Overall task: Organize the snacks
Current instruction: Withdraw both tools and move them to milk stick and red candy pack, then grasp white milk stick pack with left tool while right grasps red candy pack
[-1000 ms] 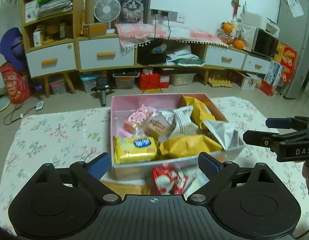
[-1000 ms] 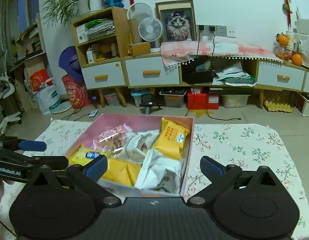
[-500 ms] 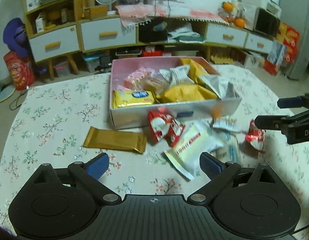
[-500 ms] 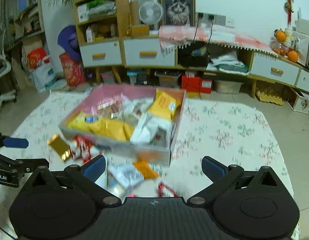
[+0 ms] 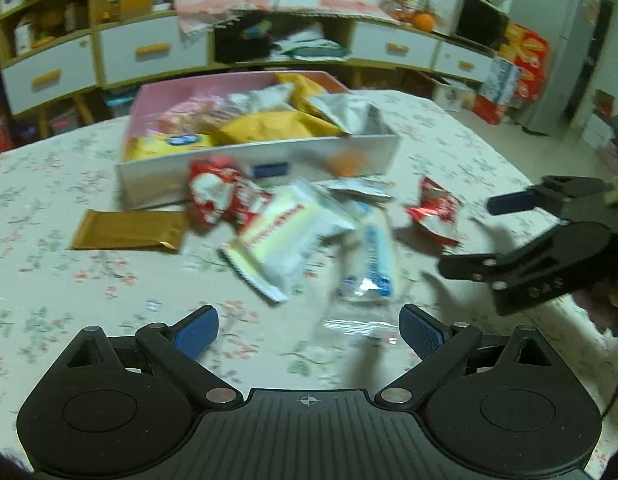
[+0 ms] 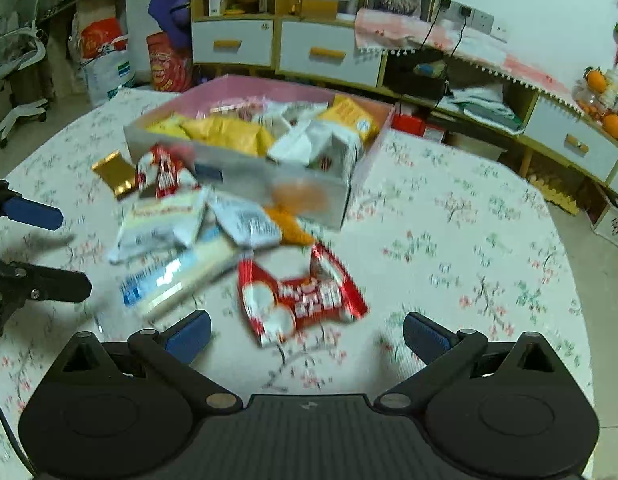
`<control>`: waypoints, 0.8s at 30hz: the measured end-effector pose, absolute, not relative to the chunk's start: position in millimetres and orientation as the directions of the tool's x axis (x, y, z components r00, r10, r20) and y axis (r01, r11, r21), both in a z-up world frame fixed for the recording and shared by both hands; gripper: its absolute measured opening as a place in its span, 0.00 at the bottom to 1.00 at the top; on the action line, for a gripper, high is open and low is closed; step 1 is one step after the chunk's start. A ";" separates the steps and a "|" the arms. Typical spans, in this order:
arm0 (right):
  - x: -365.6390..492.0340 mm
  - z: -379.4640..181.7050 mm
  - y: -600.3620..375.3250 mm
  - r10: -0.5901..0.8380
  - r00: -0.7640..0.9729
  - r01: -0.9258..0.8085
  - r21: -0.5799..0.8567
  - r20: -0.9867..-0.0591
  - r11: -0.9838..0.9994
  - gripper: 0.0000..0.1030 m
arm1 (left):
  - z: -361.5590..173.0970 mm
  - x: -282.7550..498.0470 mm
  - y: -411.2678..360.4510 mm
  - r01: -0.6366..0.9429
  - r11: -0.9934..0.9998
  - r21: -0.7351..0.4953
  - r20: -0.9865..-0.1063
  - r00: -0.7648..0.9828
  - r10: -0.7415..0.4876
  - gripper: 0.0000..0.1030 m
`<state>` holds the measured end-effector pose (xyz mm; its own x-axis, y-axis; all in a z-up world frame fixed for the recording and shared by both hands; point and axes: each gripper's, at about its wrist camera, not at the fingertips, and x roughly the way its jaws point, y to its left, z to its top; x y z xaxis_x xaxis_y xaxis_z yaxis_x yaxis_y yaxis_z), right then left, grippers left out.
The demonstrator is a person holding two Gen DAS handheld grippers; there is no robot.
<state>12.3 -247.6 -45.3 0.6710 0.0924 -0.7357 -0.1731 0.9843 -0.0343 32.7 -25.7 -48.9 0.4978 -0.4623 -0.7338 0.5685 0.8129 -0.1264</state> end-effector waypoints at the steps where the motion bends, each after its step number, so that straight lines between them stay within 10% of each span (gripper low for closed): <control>1: 11.8 -47.8 -249.5 0.095 0.669 -0.172 -0.029 -0.737 0.985 0.76 | -50.3 31.0 -28.3 0.579 0.804 -0.137 -0.732 0.488 -0.476 0.94; 24: 35.3 -65.0 -267.2 0.169 0.701 -0.198 0.039 -0.692 0.980 0.76 | -61.7 44.5 -76.5 0.623 0.766 -0.160 -0.675 0.497 -0.545 0.51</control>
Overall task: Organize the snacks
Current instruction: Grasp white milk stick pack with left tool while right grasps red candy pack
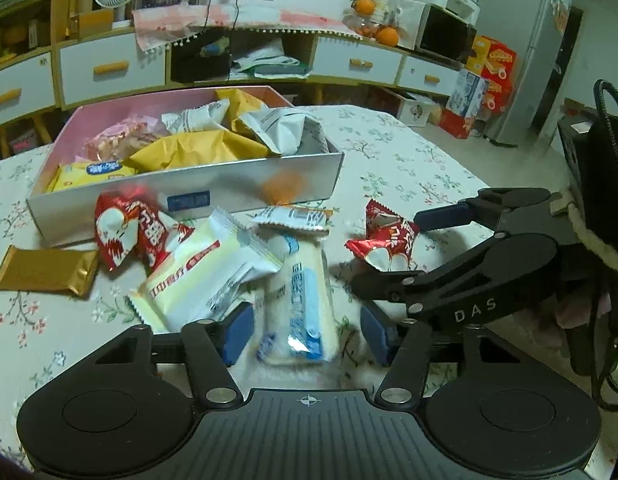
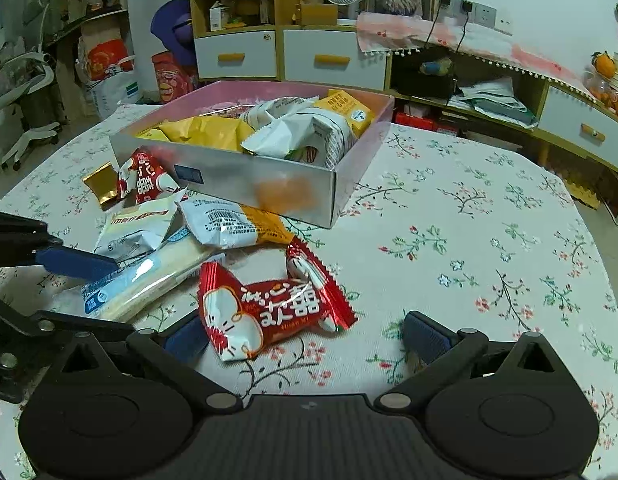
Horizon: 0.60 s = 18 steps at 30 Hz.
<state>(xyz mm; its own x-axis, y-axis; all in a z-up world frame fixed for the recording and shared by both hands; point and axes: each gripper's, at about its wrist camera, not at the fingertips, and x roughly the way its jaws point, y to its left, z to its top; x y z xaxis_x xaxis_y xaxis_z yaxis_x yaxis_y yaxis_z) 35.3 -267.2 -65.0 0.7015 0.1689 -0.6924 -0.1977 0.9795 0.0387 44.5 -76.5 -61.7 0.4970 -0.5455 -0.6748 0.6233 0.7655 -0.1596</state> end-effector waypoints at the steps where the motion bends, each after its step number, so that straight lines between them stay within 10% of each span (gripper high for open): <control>1: 36.3 -65.0 -267.1 0.168 0.703 -0.198 0.037 -0.691 0.980 0.74 | -61.9 45.0 -78.8 0.624 0.767 -0.148 -0.676 0.502 -0.539 0.45; 11: 38.9 -58.9 -261.1 0.219 0.716 -0.277 0.019 -0.663 0.961 0.34 | -58.2 37.0 -67.9 0.641 0.762 -0.093 -0.701 0.501 -0.507 0.22; 18: 41.5 -54.0 -250.6 0.210 0.709 -0.275 0.010 -0.673 0.961 0.28 | -56.6 28.4 -39.9 0.648 0.757 -0.085 -0.716 0.488 -0.499 0.21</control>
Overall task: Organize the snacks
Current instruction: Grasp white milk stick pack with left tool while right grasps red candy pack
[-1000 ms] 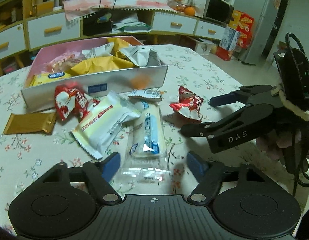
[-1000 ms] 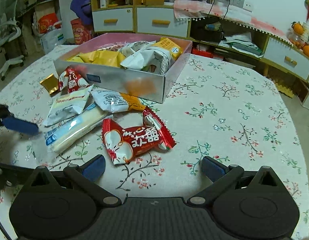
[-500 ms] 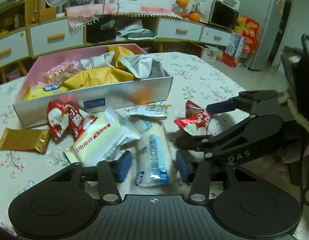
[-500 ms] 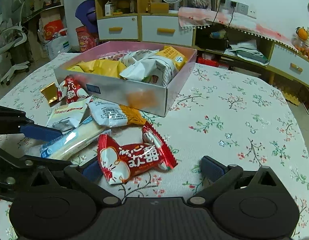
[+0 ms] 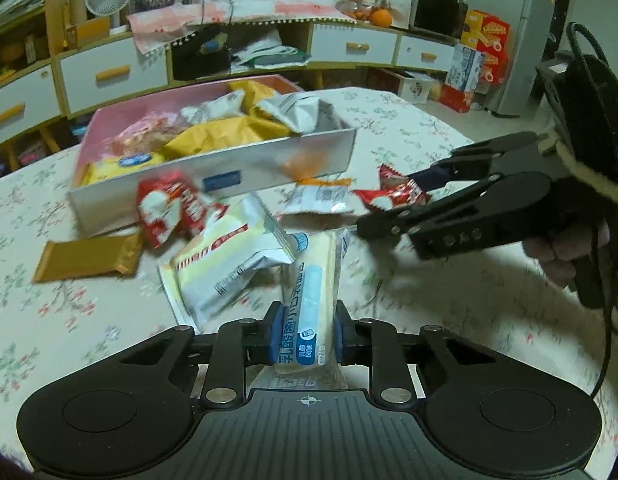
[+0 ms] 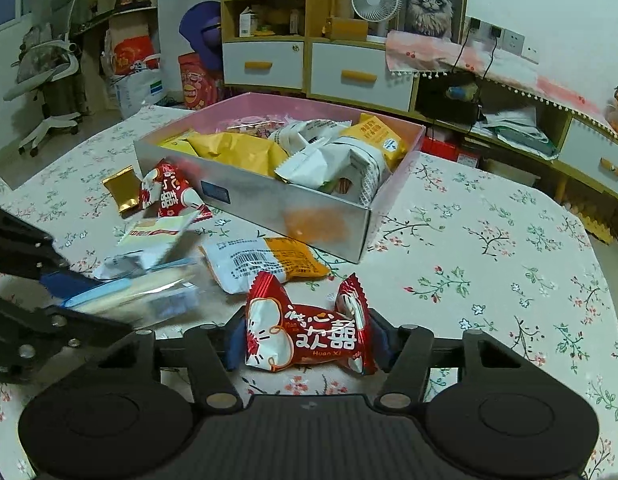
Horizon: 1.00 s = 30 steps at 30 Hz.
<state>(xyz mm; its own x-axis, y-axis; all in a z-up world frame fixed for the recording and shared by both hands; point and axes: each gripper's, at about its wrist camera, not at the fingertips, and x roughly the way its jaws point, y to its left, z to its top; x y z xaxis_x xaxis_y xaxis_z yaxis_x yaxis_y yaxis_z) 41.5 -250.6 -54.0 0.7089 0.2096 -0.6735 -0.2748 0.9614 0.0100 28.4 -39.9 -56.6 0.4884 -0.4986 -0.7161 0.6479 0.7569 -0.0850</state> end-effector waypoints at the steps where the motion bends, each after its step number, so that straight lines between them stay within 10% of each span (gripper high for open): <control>1: 40.7 -53.1 -249.1 0.213 0.705 -0.278 0.014 -0.676 0.961 0.28 | -56.7 28.6 -36.0 0.644 0.760 -0.086 -0.721 0.487 -0.494 0.20; 30: 15.7 -41.7 -157.4 0.301 0.612 -0.439 0.003 -0.731 0.898 0.40 | -55.5 22.9 36.6 0.572 0.815 -0.094 -0.761 0.487 -0.429 0.27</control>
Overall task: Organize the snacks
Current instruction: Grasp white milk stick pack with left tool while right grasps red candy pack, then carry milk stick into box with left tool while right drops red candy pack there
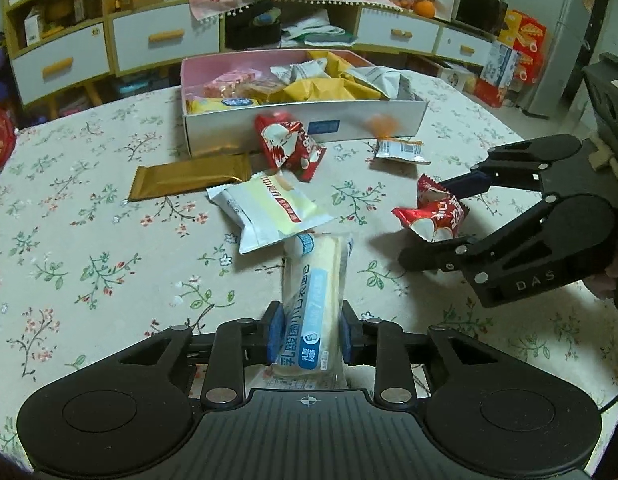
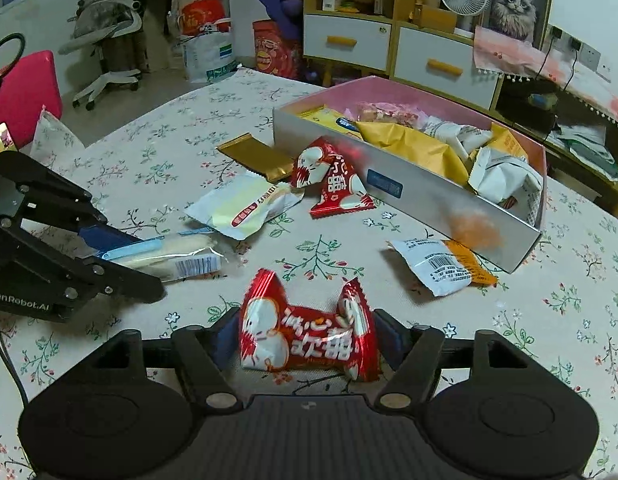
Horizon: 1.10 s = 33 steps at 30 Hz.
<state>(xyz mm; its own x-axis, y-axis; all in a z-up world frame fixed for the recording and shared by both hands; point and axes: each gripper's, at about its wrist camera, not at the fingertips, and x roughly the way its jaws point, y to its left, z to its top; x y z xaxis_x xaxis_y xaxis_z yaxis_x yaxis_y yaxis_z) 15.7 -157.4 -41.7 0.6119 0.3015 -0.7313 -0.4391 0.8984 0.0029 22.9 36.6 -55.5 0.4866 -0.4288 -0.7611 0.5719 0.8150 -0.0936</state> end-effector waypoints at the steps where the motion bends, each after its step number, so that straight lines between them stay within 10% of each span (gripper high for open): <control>1: 15.0 -41.3 -158.1 0.300 0.613 -0.437 0.002 -0.731 0.899 0.40 | -55.8 23.1 34.6 0.575 0.813 -0.086 -0.762 0.488 -0.426 0.27; 14: 11.8 -33.4 -156.6 0.303 0.618 -0.444 -0.004 -0.725 0.896 0.21 | -46.7 22.1 32.6 0.581 0.808 -0.099 -0.762 0.478 -0.437 0.16; 33: 31.5 12.7 -169.8 0.283 0.732 -0.355 0.006 -0.620 0.935 0.20 | 7.9 43.8 53.6 0.504 0.827 -0.249 -0.651 0.545 -0.528 0.15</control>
